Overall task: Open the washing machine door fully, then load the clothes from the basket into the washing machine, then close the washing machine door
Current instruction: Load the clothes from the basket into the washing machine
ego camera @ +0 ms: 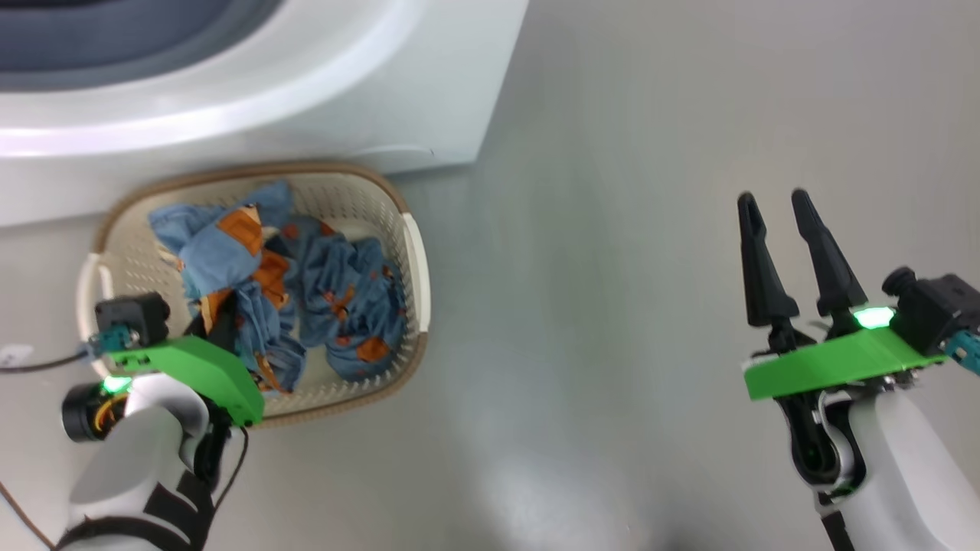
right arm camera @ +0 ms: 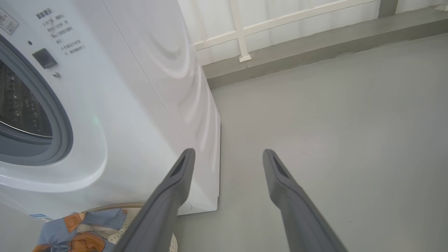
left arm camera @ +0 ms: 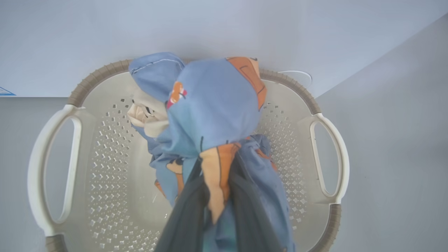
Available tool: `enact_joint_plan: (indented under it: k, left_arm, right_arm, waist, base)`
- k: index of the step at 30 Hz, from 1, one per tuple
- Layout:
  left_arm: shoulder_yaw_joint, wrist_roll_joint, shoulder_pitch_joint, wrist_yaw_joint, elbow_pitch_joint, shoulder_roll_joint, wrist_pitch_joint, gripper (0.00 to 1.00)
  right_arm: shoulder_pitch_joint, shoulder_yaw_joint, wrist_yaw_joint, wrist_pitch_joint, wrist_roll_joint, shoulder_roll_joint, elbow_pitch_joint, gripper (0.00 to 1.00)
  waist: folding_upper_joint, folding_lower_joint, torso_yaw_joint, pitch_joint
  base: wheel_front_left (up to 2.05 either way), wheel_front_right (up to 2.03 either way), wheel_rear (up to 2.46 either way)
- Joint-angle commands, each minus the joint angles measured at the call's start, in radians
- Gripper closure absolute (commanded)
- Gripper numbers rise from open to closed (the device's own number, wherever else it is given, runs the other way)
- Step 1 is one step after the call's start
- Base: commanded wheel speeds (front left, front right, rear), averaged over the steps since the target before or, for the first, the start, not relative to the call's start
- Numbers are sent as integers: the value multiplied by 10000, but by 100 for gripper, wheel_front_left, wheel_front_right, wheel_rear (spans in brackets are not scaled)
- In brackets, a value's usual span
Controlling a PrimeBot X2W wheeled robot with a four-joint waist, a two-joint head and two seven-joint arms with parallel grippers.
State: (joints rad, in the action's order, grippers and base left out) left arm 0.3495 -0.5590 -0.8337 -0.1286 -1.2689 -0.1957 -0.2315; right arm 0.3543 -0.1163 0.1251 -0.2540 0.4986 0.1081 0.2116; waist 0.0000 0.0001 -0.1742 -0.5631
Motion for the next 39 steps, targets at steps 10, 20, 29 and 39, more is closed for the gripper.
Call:
enact_joint_plan:
  k: [10,20,29,39]
  left_arm:
    - [-517,34,1894,-19,2359,-281,-299,100]
    - [-1673,988,3572,145,4858,-55,-301,100]
    - [-2875,1946,5233,174,7385,441,-301,100]
    - [-3746,2701,6951,112,9622,1026,-302,100]
  right_arm:
    - [-1304,-122,56,-78,6,684,29,0]
    - [-2089,-173,56,-78,-3,948,88,0]
    - [-2781,-132,56,-78,-45,1164,39,0]
    - [-2977,-39,56,-78,-112,1142,-161,0]
  waist:
    - [0,-1,803,2340]
    - [0,-1,1048,3304]
    - [0,-1,1338,3922]
    - [0,-1,1327,4045]
  base:
    - [0,0,0]
    - [0,0,0]
    - [0,0,0]
    - [0,0,0]
